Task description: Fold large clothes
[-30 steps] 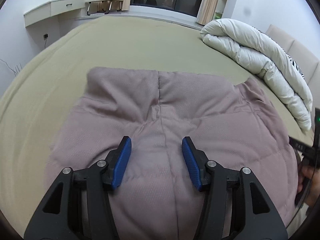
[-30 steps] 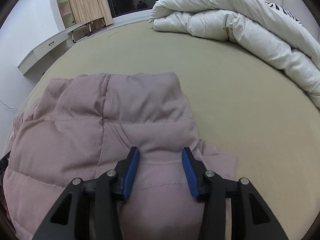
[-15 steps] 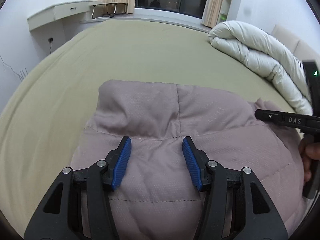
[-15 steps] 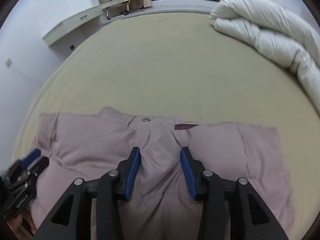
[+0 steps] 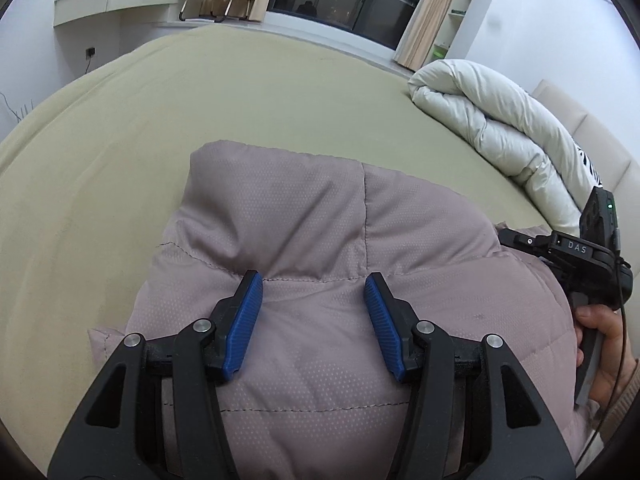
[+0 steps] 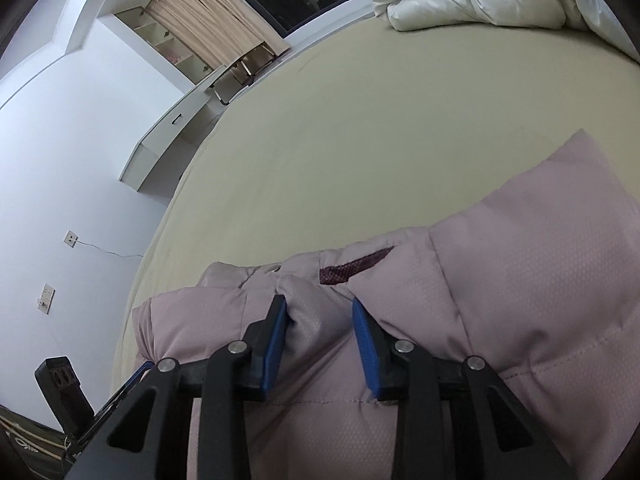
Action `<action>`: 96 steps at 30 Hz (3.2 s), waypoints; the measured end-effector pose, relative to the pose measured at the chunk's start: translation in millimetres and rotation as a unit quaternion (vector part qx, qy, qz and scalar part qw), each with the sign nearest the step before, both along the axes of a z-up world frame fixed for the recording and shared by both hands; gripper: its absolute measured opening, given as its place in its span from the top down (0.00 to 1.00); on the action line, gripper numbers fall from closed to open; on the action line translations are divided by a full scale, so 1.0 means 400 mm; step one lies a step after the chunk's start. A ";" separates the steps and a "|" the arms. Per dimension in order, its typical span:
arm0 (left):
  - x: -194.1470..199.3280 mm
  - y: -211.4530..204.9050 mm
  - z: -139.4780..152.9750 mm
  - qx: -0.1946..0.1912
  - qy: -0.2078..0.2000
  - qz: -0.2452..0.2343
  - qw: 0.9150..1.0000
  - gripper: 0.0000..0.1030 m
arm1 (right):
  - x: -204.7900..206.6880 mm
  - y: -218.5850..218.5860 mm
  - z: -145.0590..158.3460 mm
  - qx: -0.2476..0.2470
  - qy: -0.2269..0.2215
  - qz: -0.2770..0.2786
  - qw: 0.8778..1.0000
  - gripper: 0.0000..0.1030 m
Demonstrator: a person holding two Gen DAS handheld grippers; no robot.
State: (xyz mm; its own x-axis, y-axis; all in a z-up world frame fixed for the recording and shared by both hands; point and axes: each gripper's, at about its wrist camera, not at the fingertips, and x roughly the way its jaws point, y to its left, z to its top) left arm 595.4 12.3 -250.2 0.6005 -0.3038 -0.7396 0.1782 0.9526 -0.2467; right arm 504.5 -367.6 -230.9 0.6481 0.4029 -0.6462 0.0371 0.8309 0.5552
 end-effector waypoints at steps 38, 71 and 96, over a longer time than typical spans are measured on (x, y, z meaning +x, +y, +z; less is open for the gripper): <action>-0.339 -0.040 0.040 0.035 -0.018 -0.061 0.997 0.48 | -0.588 0.076 0.059 -0.293 -0.063 0.014 0.954 0.27; -0.054 0.320 -0.055 -0.256 0.202 0.022 0.945 0.10 | -0.452 -0.374 -0.044 0.185 0.065 -0.006 0.981 0.16; -0.072 0.289 -0.006 -0.294 0.213 -0.016 0.932 0.74 | -0.390 -0.231 0.051 0.133 0.075 0.034 0.988 0.59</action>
